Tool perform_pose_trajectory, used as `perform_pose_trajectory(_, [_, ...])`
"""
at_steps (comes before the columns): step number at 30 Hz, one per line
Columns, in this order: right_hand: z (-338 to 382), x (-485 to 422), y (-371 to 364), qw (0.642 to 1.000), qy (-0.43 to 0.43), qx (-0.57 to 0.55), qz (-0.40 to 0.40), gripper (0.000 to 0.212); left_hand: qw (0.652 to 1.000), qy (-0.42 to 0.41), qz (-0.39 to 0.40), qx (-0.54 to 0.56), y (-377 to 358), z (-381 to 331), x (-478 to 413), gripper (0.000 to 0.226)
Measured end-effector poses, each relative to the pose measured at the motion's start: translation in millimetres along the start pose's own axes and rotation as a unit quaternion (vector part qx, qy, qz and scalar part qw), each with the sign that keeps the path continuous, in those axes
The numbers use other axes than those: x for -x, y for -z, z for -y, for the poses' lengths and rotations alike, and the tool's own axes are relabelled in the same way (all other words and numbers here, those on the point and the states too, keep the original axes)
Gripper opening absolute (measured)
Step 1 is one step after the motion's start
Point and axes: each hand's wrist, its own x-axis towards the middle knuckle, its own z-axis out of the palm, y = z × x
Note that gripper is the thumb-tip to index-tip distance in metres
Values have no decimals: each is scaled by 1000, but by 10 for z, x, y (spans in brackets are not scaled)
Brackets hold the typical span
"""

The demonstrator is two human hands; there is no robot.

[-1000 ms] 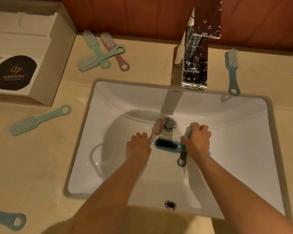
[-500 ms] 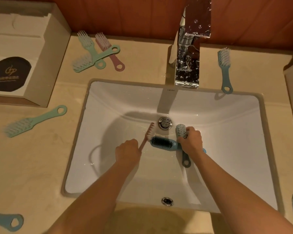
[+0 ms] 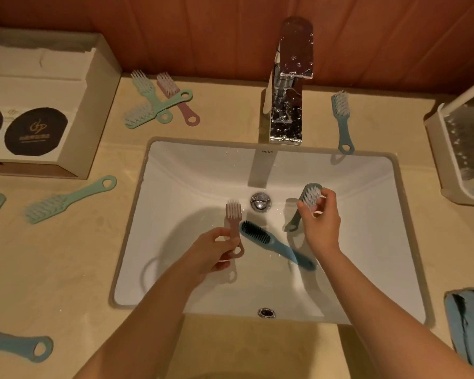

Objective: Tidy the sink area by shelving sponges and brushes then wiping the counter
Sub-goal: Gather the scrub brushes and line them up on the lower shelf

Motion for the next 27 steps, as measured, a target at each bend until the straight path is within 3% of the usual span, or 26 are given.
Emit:
perform_pose_trajectory(7, [253, 333, 295, 996, 55, -72, 27, 36, 995, -22, 55, 83, -197, -84, 285, 12])
perform_pose_trajectory(12, [371, 383, 642, 989, 67, -115, 72, 39, 994, -100, 51, 15, -528, -215, 480, 15])
perform_pose_trajectory(17, [278, 295, 1129, 987, 135, 10, 82, 43, 974, -190, -3, -122, -1009, -245, 583, 16])
perform_pose_trajectory(22, [112, 172, 1675, 981, 115, 121, 102, 51, 921, -270, -98, -262, -1446, -255, 586, 16])
perform_pose_trajectory(25, [72, 103, 1979, 981, 80, 137, 109, 41, 911, -299, -109, -263, -1663, -296, 644, 15])
perform_pose_trajectory(27, [0, 35, 2198, 979, 98, 145, 106, 26, 939, -269, -80, -200, -1844, -330, 679, 22])
